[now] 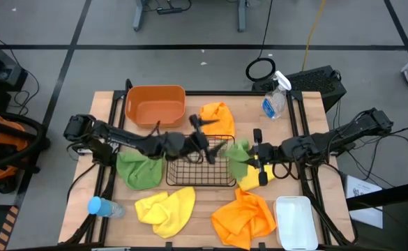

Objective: Sort microfiber towel by color & place in baskets
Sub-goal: Put the right green microfiber cloth into the orange bin

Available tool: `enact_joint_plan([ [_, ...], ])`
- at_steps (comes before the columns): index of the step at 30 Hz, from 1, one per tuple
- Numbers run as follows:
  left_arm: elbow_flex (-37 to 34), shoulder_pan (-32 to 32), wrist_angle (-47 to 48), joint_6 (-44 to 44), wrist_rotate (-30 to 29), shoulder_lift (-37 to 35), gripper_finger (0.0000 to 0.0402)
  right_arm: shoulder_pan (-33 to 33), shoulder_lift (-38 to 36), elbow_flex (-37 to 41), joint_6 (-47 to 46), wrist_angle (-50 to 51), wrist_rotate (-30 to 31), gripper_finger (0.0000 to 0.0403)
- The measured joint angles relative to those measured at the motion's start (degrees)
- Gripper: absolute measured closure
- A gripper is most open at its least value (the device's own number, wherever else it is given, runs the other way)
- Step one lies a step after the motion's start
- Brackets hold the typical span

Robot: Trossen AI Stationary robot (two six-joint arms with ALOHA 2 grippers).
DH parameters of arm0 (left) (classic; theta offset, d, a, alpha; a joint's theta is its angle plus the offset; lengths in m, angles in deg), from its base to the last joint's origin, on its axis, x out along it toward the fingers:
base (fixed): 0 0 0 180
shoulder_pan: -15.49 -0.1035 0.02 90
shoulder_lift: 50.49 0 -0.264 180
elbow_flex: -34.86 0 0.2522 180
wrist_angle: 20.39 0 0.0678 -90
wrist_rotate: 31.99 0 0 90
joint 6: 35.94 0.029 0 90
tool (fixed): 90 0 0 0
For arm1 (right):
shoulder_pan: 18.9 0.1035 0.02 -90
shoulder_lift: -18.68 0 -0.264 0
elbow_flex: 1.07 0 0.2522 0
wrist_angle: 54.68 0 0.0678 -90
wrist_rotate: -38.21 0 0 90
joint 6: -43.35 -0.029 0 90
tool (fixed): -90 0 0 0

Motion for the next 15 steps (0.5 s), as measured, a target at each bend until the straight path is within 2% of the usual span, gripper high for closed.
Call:
enact_joint_plan([
  [3,0.0,-1.9,2.1,-1.2,6.9,-0.3,0.0028,0.0,0.0,0.0,-0.4,1.4,0.0,0.0401],
  [6,0.0,-2.6,3.7,-5.0,19.7,-0.7,0.0028,0.0,0.0,0.0,-0.5,2.8,0.0,0.0401],
  [9,0.0,-2.4,5.3,-8.2,28.0,-0.7,0.0029,0.0,0.0,0.0,-0.5,3.7,0.0,0.0401],
  [11,0.0,-1.9,6.9,-9.7,30.0,-1.2,0.0029,0.0,0.0,0.0,-0.5,4.4,0.1,0.0401],
  [15,0.0,-0.7,9.9,-13.1,30.4,-3.5,0.0029,0.0,-0.1,0.0,-0.5,4.8,0.1,0.0401],
])
